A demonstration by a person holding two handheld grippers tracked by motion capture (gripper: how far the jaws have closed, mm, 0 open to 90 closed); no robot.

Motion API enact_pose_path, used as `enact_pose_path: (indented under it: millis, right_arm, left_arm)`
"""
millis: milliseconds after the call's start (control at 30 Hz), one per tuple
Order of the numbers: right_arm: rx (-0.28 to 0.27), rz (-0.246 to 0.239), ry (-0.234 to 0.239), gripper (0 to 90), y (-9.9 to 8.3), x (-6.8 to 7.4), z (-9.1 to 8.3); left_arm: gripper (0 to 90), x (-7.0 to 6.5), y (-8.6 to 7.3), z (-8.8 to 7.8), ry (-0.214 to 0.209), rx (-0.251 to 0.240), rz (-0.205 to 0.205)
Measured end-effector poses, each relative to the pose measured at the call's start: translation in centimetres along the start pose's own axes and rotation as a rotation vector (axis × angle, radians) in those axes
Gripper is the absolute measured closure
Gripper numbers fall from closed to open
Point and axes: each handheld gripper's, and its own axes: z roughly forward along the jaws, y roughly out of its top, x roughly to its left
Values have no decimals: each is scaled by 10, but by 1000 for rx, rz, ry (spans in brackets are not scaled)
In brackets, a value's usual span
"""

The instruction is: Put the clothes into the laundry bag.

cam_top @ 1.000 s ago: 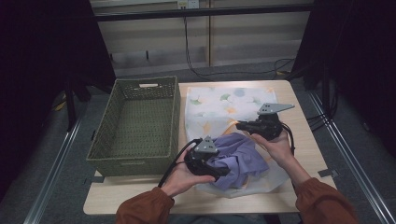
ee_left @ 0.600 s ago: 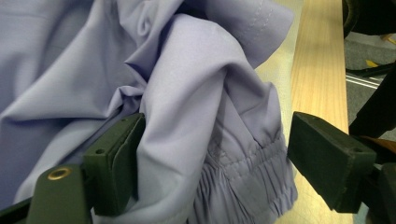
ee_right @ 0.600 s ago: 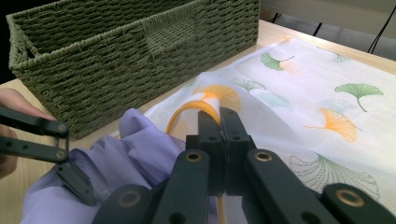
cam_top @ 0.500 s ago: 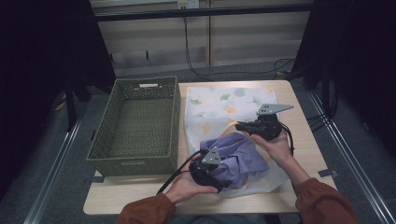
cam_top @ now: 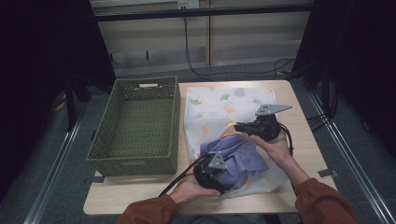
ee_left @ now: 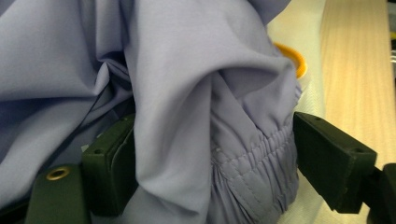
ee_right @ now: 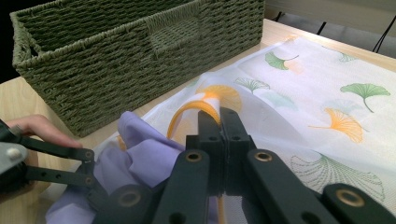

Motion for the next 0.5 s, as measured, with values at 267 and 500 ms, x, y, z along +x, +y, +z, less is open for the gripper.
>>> enact_pose_path:
  millis: [267, 500]
  right_arm:
    - [0, 2, 2, 896, 0, -1, 0]
    - [2, 3, 3, 896, 0, -1, 0]
  left_arm:
    - [377, 0, 2, 3, 39, 34, 17]
    - [621, 7, 7, -3, 37, 54, 19]
